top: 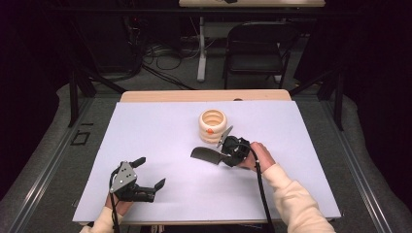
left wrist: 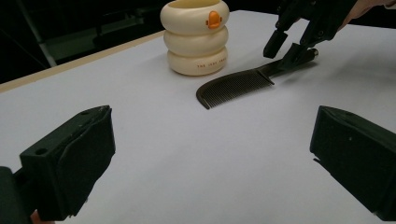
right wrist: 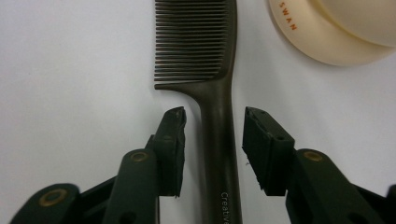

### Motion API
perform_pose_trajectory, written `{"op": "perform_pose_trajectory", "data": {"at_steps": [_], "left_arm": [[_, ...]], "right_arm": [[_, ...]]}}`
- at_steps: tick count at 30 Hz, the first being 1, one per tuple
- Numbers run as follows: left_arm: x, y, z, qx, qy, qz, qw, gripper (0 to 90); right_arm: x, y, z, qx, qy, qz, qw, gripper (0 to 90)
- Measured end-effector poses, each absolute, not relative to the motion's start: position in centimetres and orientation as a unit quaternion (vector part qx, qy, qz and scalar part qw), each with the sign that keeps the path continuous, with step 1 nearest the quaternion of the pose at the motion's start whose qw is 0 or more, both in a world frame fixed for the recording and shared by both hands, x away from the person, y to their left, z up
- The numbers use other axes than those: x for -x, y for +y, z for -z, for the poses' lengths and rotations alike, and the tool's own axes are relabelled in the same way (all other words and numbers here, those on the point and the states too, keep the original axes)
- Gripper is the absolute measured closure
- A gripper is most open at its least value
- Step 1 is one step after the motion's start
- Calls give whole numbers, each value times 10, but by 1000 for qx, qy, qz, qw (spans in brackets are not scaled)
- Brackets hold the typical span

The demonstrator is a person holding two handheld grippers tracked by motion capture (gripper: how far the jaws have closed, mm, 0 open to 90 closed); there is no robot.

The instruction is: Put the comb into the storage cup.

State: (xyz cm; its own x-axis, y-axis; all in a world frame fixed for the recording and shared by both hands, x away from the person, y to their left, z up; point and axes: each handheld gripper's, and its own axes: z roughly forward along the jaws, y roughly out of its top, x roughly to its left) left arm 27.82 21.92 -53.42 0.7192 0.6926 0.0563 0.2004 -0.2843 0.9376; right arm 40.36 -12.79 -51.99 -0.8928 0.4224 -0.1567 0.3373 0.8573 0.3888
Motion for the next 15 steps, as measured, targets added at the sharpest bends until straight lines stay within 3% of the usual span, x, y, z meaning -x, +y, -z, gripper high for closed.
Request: {"op": "perform_pose_trajectory", "data": {"at_steps": [15], "left_arm": [[-278,218,535,-766,289,-236,523,0]], "right_arm": [[-409,-115,528,-177,967,-129,129,667]]}}
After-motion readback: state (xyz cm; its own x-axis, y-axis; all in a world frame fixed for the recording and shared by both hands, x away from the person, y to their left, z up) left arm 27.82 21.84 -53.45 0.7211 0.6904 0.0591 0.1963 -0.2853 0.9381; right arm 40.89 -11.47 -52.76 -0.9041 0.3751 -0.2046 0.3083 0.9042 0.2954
